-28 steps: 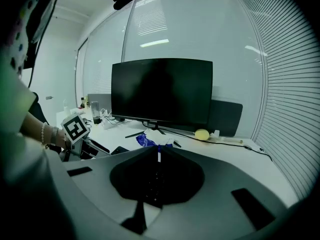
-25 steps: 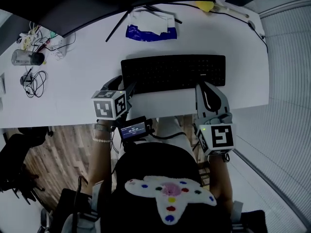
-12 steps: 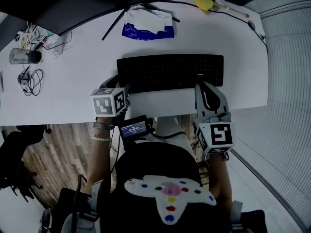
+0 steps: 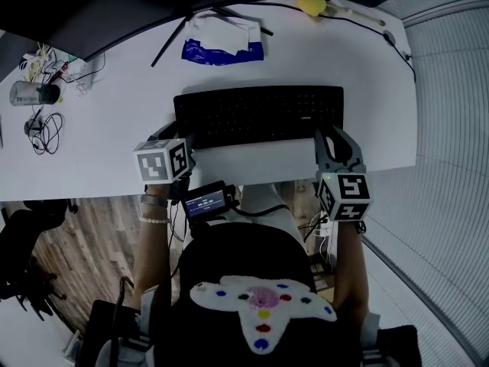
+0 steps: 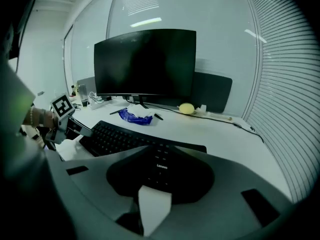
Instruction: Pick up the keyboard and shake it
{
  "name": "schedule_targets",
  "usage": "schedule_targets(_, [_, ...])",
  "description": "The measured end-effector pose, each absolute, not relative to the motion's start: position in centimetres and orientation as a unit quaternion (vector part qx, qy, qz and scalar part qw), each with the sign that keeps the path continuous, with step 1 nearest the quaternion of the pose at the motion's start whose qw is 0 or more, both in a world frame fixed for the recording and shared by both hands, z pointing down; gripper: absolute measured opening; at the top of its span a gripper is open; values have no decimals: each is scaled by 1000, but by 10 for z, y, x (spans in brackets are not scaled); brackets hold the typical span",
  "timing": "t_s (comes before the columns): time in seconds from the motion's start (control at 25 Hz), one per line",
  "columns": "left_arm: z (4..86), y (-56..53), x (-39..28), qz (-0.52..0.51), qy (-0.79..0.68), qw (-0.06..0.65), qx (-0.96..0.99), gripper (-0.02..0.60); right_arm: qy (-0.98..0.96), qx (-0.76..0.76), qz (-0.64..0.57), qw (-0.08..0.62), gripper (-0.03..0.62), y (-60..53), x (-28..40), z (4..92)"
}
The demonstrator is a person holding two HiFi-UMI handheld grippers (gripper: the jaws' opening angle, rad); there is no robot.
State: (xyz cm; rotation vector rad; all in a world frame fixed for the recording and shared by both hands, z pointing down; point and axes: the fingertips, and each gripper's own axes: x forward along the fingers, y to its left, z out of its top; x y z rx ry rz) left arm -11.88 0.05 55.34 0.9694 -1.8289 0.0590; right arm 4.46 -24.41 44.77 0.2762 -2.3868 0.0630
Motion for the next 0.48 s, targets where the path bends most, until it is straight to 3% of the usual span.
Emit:
schedule_targets(0.04, [553, 0, -119, 25, -760, 510, 402, 261, -922, 109, 29, 370, 135, -252, 48, 454])
schedule_targets(0.12, [553, 0, -119, 26, -760, 509, 402, 261, -916, 113, 44, 383, 195, -268, 53, 467])
schedule_targets(0.28, [553, 0, -119, 26, -762, 510, 399, 261, -903, 123, 83, 404, 244, -298, 59, 493])
schedule_targets(0.48, [553, 0, -119, 26, -765, 508, 396, 261, -888, 125, 101, 432, 256, -331, 62, 521])
